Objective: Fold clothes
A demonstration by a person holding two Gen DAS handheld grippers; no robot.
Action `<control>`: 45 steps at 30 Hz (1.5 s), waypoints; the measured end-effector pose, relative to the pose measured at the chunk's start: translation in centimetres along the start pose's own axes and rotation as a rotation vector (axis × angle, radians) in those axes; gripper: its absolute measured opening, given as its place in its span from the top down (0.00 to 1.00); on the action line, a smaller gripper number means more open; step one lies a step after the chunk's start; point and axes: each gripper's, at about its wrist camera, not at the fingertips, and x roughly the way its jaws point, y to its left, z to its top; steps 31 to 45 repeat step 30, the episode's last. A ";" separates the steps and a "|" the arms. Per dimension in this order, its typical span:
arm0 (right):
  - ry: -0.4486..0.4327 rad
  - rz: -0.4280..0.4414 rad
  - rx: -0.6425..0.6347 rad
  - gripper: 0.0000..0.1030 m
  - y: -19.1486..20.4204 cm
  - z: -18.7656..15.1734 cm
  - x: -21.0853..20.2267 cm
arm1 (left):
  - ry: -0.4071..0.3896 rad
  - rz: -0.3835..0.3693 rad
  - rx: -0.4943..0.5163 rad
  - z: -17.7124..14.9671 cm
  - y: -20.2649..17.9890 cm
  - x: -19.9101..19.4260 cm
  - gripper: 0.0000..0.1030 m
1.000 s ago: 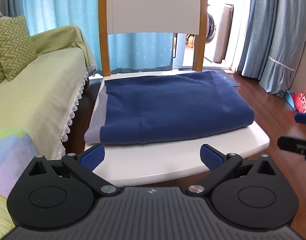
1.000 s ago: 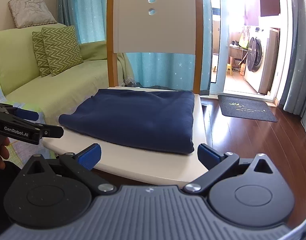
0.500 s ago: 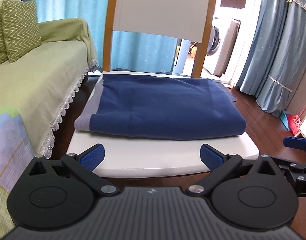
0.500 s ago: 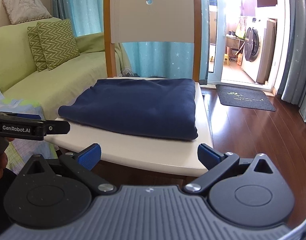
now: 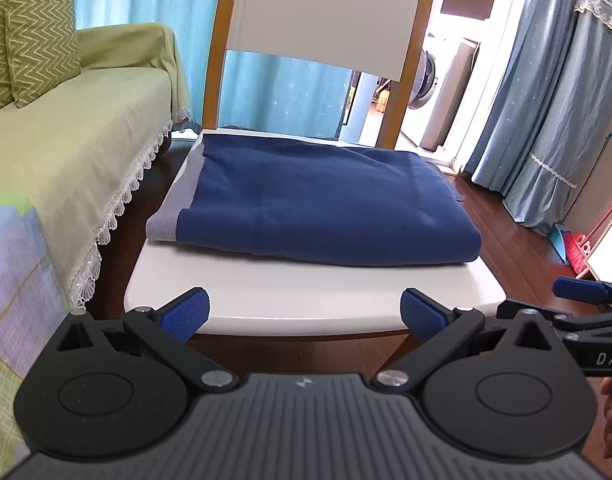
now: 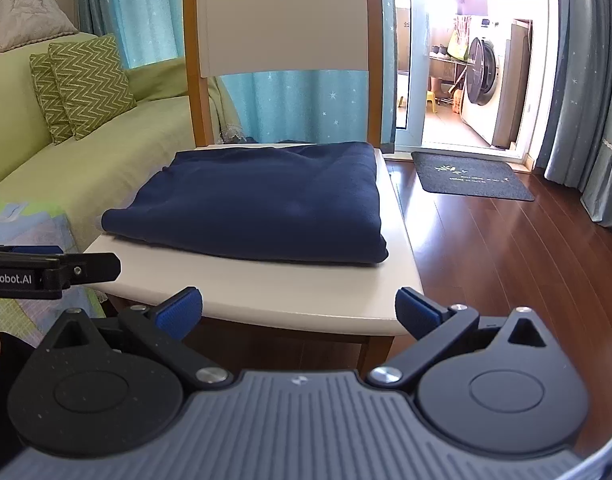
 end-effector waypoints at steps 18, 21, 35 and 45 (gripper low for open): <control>0.013 0.000 0.012 0.01 0.3 0.1 0.3 | 0.011 0.023 0.016 -0.4 -0.4 0.5 0.00; 0.009 0.001 0.009 0.01 0.3 0.2 0.1 | 0.008 0.024 0.019 -0.4 -0.4 0.5 0.00; 0.005 0.001 -0.006 0.01 0.4 0.3 0.0 | -0.019 0.027 0.019 -0.5 -0.5 0.0 0.00; 0.005 0.001 -0.006 0.01 0.4 0.3 0.0 | -0.019 0.027 0.019 -0.5 -0.5 0.0 0.00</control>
